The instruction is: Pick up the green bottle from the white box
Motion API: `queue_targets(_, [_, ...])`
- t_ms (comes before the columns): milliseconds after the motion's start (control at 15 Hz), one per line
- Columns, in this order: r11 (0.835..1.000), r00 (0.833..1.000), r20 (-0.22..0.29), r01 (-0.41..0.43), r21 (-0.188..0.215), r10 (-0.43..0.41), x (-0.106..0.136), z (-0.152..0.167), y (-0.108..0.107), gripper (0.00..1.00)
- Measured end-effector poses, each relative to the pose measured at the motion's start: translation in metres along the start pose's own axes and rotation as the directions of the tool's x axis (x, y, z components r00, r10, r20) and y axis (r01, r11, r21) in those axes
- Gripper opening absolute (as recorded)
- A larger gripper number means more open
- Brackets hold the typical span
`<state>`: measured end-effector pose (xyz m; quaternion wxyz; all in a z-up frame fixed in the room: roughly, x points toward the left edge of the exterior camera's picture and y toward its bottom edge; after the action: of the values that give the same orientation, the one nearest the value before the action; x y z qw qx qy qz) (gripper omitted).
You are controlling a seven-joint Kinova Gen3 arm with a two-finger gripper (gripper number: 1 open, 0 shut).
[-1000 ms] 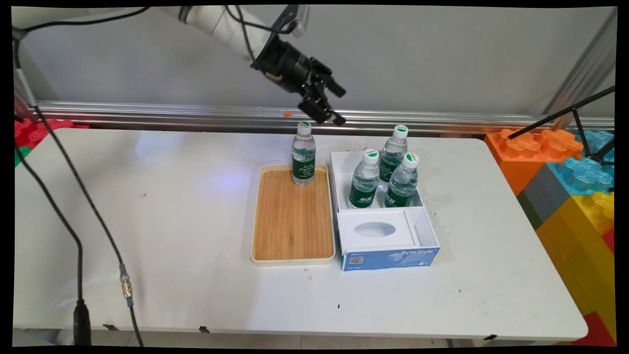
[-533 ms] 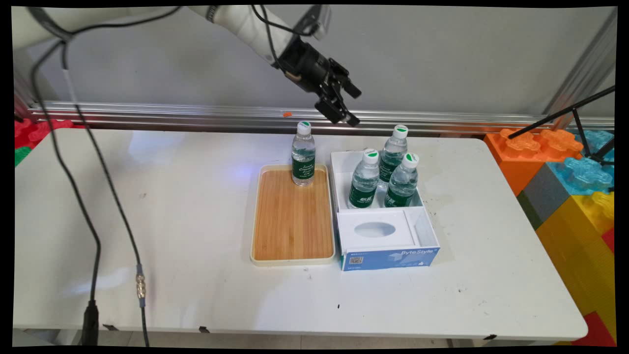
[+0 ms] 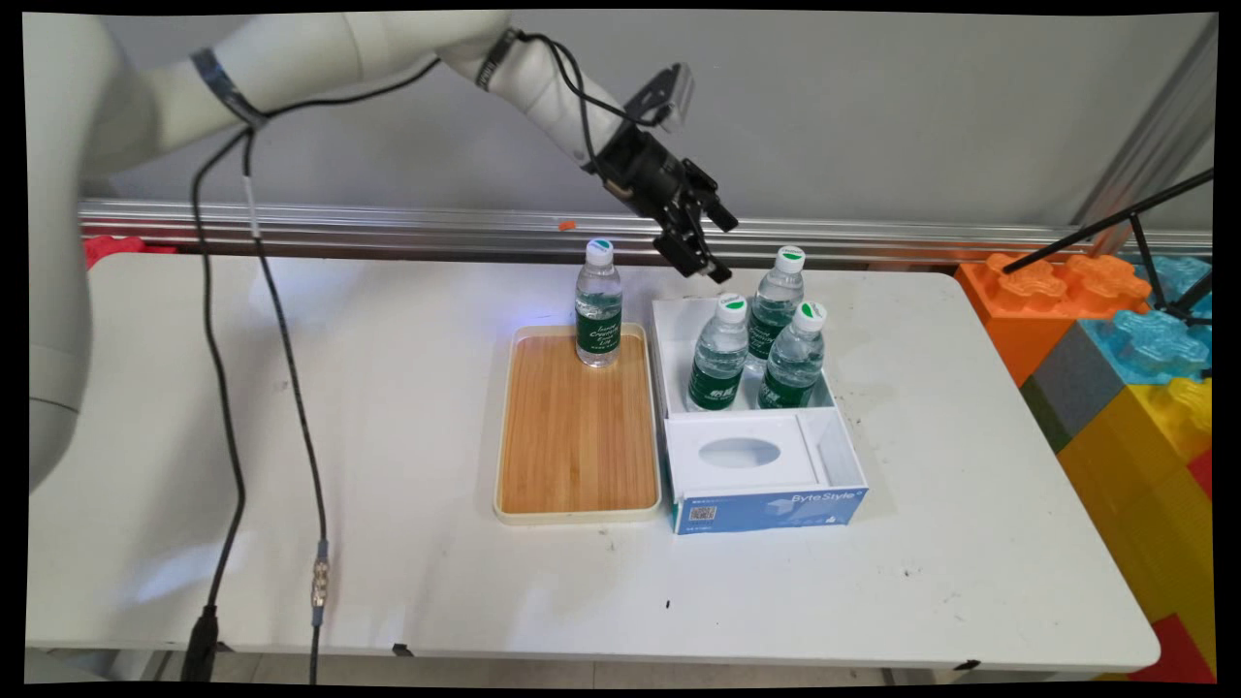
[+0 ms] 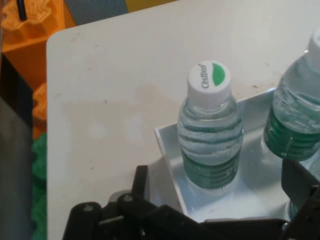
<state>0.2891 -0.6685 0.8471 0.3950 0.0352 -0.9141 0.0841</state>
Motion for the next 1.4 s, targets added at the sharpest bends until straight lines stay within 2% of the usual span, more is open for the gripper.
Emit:
queue_targets(867, [0.998,0.999,-0.034,0.002,-0.068,-0.004,-0.015,0.077,-0.02,1.0])
queue_targets(1400, [0.995,0.999,-0.05,0.014,-0.098,-0.019,-0.018,0.103,-0.029,1.0])
